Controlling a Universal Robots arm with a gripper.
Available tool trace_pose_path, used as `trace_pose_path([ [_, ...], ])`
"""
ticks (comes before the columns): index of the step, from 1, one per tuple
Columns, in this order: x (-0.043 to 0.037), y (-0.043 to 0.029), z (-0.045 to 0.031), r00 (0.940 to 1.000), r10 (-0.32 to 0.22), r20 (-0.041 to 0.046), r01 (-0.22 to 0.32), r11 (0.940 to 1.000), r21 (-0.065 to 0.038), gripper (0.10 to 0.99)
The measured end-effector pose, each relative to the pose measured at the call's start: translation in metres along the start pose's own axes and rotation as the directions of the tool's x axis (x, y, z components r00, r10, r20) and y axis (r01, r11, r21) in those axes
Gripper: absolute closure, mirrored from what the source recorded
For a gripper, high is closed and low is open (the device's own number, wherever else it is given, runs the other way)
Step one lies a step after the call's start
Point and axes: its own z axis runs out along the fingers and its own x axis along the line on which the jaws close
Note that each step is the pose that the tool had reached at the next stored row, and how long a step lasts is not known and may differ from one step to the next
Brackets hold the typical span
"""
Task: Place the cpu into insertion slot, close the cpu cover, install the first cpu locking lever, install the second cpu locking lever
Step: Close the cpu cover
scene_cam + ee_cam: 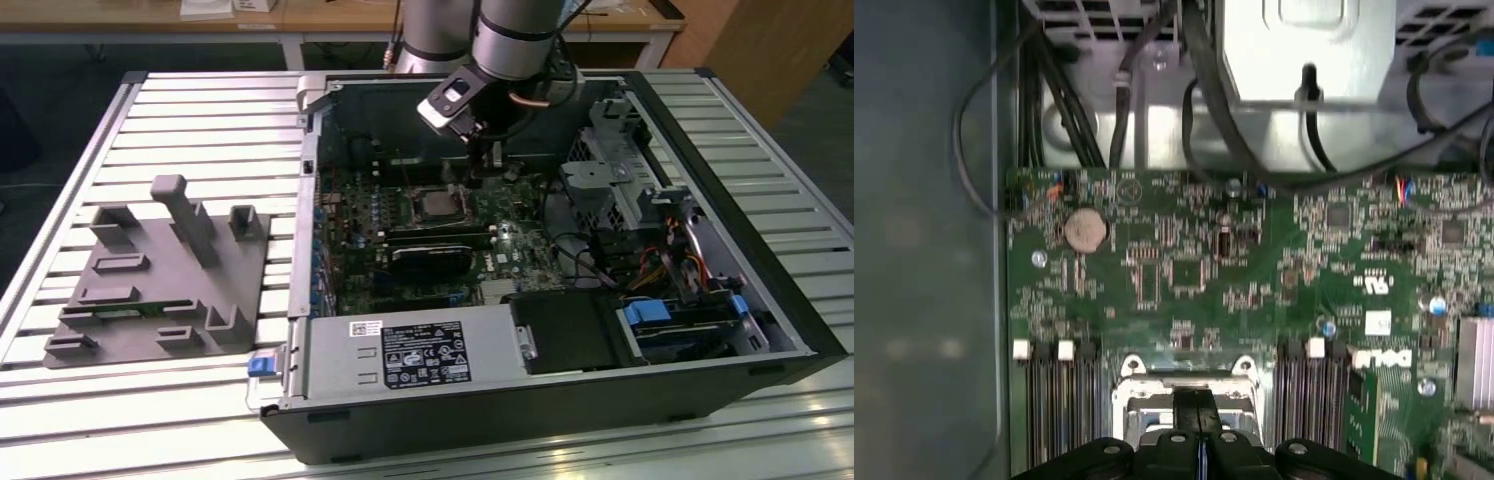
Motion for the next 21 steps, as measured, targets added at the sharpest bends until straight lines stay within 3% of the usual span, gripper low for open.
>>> trace_pose_path([
  [15, -0.0002, -0.0423, 0.0041, 1.0, 0.0, -0.0027, 0.0, 0.9999, -0.015, 0.98],
  [17, -0.0003, -0.044, 0.0049, 1.0, -0.002, -0.0046, 0.001, 0.9997, -0.024, 0.98],
  [21, -0.0002, -0.0447, 0.0062, 0.9999, -0.012, -0.0053, 0.012, 0.9981, -0.06, 0.98],
])
